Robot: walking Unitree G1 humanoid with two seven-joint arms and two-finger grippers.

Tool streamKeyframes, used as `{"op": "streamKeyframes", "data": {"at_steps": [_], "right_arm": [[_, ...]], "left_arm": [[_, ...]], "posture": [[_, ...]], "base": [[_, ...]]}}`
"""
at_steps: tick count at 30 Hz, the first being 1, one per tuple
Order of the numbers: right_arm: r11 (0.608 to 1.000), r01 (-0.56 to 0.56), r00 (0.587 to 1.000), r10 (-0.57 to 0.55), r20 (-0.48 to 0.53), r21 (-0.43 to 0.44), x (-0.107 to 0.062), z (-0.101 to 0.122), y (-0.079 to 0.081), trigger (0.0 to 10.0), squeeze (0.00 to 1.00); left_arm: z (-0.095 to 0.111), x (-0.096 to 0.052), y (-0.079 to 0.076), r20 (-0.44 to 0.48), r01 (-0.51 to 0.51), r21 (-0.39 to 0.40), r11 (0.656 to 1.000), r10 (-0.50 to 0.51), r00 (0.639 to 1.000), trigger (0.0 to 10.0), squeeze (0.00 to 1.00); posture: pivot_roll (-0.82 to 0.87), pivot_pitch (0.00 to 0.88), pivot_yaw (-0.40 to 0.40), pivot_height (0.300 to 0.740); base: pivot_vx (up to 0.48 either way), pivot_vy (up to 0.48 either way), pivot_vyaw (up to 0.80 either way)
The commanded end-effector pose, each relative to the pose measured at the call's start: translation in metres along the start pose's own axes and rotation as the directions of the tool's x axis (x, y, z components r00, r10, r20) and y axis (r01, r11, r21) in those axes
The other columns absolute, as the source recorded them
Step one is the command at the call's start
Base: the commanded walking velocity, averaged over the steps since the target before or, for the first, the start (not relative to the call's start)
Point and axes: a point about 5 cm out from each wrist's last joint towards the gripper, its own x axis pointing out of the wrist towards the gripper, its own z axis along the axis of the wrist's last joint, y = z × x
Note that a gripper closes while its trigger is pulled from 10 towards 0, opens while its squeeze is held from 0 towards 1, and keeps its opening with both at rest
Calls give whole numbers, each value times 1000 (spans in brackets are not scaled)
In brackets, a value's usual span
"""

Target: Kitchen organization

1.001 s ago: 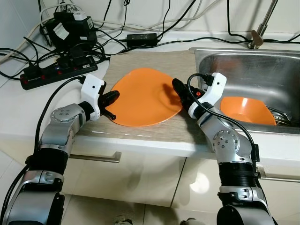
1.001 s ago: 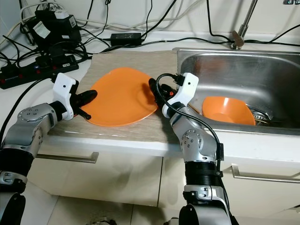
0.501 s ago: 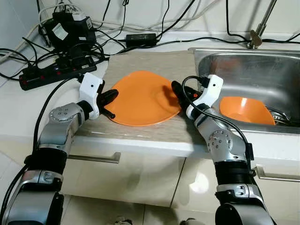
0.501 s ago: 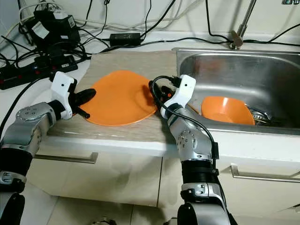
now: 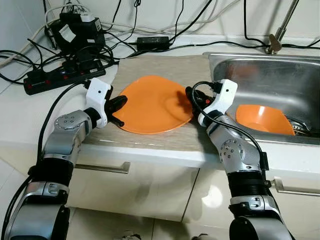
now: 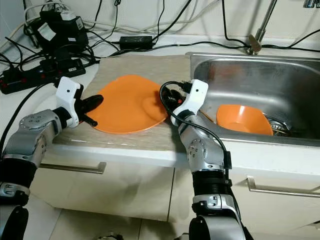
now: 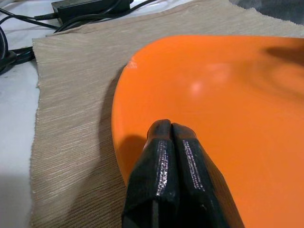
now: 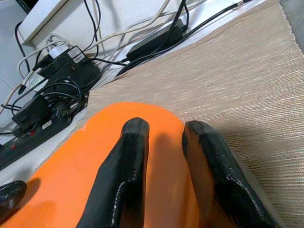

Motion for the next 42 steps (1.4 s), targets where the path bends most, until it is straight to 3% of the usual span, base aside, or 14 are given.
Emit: {"op": "streamKeyframes", "data": {"at_steps": [1, 4, 5, 6, 7, 8, 9, 17, 33, 34, 36, 37, 40, 42], "right_arm": [[1000, 26, 998, -26, -49, 2, -1, -10, -3, 0, 0], [999, 37, 998, -37, -47, -12, -1, -8, -3, 0, 0], [999, 43, 998, -44, -44, -20, -1, -7, -4, 745, 0], [999, 39, 998, -40, -41, -25, -1, -7, -4, 10000, 0], [999, 36, 999, -37, -39, -29, -1, -6, -3, 10000, 0], [999, 35, 999, -36, -33, -36, -2, -5, -3, 10000, 231], [998, 38, 999, -39, -18, -53, -2, -3, -3, 10000, 1000], [977, 43, 999, -36, 34, -211, -4, 7, -1, 10000, 1000], [974, 72, 997, -65, 39, -216, -5, 9, -8, 10000, 1000], [979, 76, 997, -72, 27, -188, -5, 8, -8, 10000, 0], [994, 80, 997, -80, -5, -69, -2, 4, -10, 10000, 0], [994, 80, 997, -80, -5, -69, -2, 4, -10, 10000, 0], [993, 84, 995, -79, -65, 82, 0, -8, -17, 10000, 0], [991, 87, 994, -79, -79, 102, 1, -12, -19, 10000, 0]], "left_arm": [[-12, 2, -6, -51, 15, -19, 1000, -16, 999, 10000, 0], [-12, 4, -7, -49, 18, -22, 1000, -19, 999, 10000, 0], [-12, 5, -8, -49, 20, -23, 1000, -21, 999, 10000, 0], [-12, 5, -9, -49, 20, -23, 1000, -21, 999, 10000, 0], [-12, 5, -9, -49, 20, -23, 1000, -22, 999, 10000, 0], [-12, 5, -9, -49, 21, -24, 1000, -22, 999, 10000, 0], [-13, 5, -9, -50, 20, -24, 1000, -21, 999, 10000, 0], [-12, 7, -9, -44, 20, -24, 1000, -21, 999, 10000, 0], [-10, 13, -13, -27, 27, -31, 999, -28, 999, 10000, 0], [-10, 13, -12, -28, 27, -31, 999, -28, 999, 10000, 0], [-10, 12, -11, -29, 27, -32, 999, -28, 999, 10000, 0], [-10, 12, -11, -29, 27, -32, 999, -28, 999, 10000, 0], [-11, 11, -10, -25, 29, -39, 999, -30, 999, 10000, 0], [-11, 11, -10, -24, 30, -41, 999, -31, 999, 10000, 0]], "posture": [[-31, 36, 40, 715], [-35, 35, 41, 715], [-35, 32, 41, 715], [-35, 29, 41, 715], [-34, 28, 42, 715], [-34, 25, 42, 715], [-32, 20, 41, 715], [-42, 7, 34, 715], [-58, 0, 31, 715], [-56, 0, 34, 715], [-53, 0, 34, 715], [-53, 0, 34, 715], [-50, 0, 35, 715], [-50, 0, 35, 715]], "base": [[0, 0, 0], [0, 0, 0], [0, 0, 0], [0, 0, 0], [0, 0, 0], [0, 0, 0], [0, 0, 0], [0, 0, 0], [0, 0, 0], [0, 0, 0], [0, 0, 0], [0, 0, 0], [0, 0, 0], [0, 0, 0]]}}
